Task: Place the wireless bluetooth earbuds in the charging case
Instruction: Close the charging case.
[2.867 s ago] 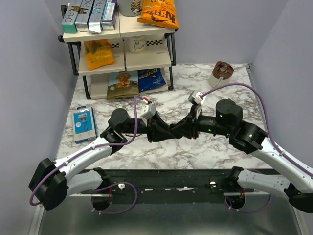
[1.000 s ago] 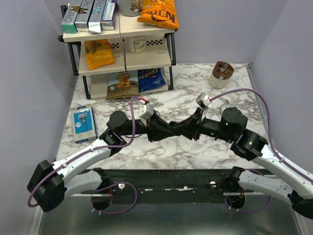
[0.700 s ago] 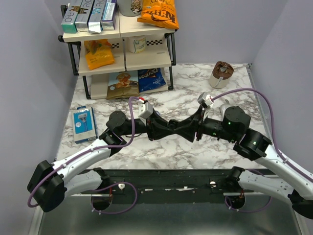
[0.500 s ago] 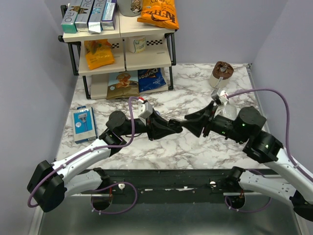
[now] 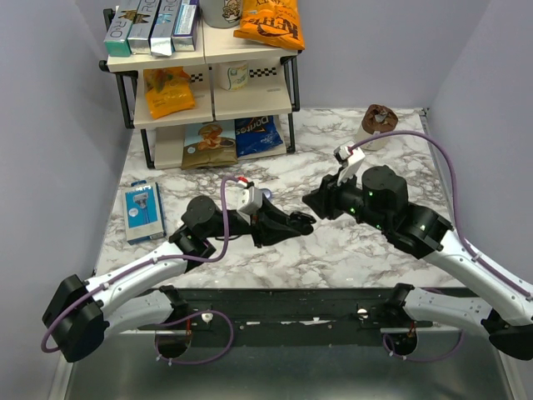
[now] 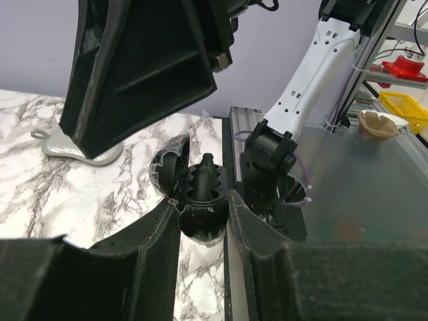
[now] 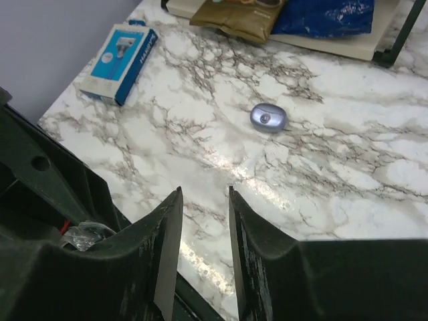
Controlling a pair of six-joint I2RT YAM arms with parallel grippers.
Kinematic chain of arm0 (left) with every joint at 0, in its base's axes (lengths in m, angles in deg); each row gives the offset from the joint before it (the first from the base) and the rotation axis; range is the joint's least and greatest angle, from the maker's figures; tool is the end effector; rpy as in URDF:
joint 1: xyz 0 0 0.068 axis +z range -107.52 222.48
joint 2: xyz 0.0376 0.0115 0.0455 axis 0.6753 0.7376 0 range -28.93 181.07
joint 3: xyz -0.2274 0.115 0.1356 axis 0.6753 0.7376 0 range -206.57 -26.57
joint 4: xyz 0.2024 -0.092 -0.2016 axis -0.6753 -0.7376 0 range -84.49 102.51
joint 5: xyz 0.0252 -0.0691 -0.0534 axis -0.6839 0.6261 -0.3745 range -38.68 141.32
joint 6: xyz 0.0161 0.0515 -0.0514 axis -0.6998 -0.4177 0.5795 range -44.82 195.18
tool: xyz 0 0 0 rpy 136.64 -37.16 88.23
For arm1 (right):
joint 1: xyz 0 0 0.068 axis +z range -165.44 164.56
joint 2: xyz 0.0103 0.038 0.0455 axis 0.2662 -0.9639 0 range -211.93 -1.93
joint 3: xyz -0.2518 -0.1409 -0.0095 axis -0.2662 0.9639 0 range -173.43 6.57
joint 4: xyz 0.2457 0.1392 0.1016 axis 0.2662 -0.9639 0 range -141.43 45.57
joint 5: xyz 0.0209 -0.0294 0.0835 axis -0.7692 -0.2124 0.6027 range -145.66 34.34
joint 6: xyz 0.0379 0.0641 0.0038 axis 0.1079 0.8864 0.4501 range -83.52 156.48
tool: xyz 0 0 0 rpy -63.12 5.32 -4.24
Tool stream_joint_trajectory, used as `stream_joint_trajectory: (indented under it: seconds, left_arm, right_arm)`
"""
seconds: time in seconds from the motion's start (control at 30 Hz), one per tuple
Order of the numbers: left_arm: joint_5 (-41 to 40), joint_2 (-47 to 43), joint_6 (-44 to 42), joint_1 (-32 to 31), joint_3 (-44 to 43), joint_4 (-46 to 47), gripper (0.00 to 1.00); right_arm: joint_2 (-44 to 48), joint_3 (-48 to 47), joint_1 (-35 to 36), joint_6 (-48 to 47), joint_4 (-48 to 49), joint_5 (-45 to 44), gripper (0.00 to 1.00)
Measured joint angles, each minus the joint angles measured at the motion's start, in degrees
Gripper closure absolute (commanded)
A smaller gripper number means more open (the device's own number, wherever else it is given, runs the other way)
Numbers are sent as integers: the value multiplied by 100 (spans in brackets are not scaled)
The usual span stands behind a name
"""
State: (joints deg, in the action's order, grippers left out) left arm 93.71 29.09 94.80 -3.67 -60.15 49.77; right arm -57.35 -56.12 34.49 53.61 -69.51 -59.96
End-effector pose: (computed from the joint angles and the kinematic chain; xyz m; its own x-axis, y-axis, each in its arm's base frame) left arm 0.1593 -0.2266 0.3144 -0.1868 -0.1634 -0.9687 0.9823 -0.0182 -0.1864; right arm 0.1754 0.2011 0.3983 -0.3991 -0.0184 -0.9167 -0.6274 0.7346 0.2584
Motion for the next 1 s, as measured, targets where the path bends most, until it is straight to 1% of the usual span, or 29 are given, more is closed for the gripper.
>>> stream_joint_trajectory:
  seconds: [0.17,0.47,0.6,0.67,0.7,0.77,0.83,0.93,1.0]
  left_arm:
    - [-70,0,-59,-11,28,13,100]
    - [-372,0,-149,-11,33,87,100]
    - [-431,0,-164,-24,35,103,100]
    - [-444,0,-166,-37,35,109,100]
    - [-448,0,-166,-37,35,109,100]
    - [-468,0,-168,-37,35,94,100]
    - [-616,2,-170,-42,35,22,100]
    - [-1029,101,-127,-42,26,-245,100]
    - [-1403,385,39,-42,11,-463,100]
  right_arm:
    - [20,2,0,-2,-74,87,59]
    - [90,42,0,-129,-68,868,61]
    - [170,109,-2,-170,-39,957,61]
    - [214,127,0,-173,-35,966,58]
    - [234,136,0,-168,-35,955,54]
    - [304,166,0,-122,-31,870,51]
    - [426,229,0,-13,-37,527,48]
    - [619,341,-15,151,-33,-76,45]
    - [726,459,-59,299,2,-435,43]
